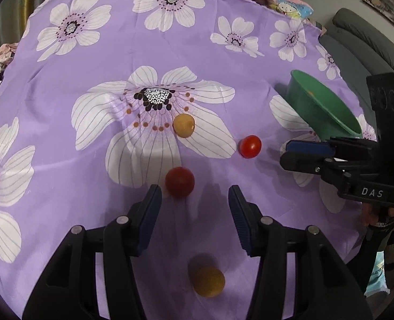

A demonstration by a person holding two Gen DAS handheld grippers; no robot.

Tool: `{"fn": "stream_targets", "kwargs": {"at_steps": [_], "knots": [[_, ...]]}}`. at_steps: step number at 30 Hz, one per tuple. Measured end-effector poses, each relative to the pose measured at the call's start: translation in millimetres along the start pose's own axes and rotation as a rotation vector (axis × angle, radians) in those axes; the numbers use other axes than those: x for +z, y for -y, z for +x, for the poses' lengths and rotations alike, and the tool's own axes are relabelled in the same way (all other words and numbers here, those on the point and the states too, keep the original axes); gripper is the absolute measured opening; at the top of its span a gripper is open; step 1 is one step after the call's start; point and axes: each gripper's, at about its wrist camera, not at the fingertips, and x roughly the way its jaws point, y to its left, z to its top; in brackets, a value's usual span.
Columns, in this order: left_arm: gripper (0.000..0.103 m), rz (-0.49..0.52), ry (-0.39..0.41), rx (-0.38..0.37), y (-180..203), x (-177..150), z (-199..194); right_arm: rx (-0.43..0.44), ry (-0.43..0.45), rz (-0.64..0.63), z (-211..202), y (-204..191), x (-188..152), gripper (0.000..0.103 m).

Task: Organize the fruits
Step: 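Close the left tool on a cherry tomato while the right tool grasps another, then carry both held cherry tomatoes over the green bowl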

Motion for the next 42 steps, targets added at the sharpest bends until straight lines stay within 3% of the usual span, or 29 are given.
{"fn": "stream_targets", "kwargs": {"at_steps": [4, 10, 18, 22, 27, 33, 42], "knots": [[0.051, 0.018, -0.024, 0.007, -1.4, 5.1, 8.6, -0.010, -0.011, -0.008, 9.5, 1.1, 6.3, 0.030], [0.047, 0.020, -0.060, 0.001, -5.3, 11.5, 22.8, -0.024, -0.037, -0.004, 25.1, 6.6, 17.2, 0.039], [0.028, 0.050, -0.083, 0.042, -4.3, 15.5, 34.3, -0.022, -0.111, 0.011, 43.9, 9.9, 21.2, 0.039], [0.026, 0.074, -0.087, 0.056, -2.1, 13.5, 35.4, -0.036, -0.150, 0.028, 50.6, 14.7, 20.3, 0.039], [0.026, 0.084, -0.088, 0.059, 0.2, 12.6, 35.7, -0.015, -0.144, 0.056, 49.5, 19.6, 19.9, 0.032], [0.026, 0.069, -0.084, 0.053, 3.0, 10.9, 32.1, -0.013, -0.132, 0.070, 47.5, 18.6, 17.8, 0.032], [0.026, 0.047, -0.034, 0.015, 18.4, 11.1, 7.4, 0.025, -0.041, 0.095, 12.7, 18.6, 6.8, 0.032]]}}
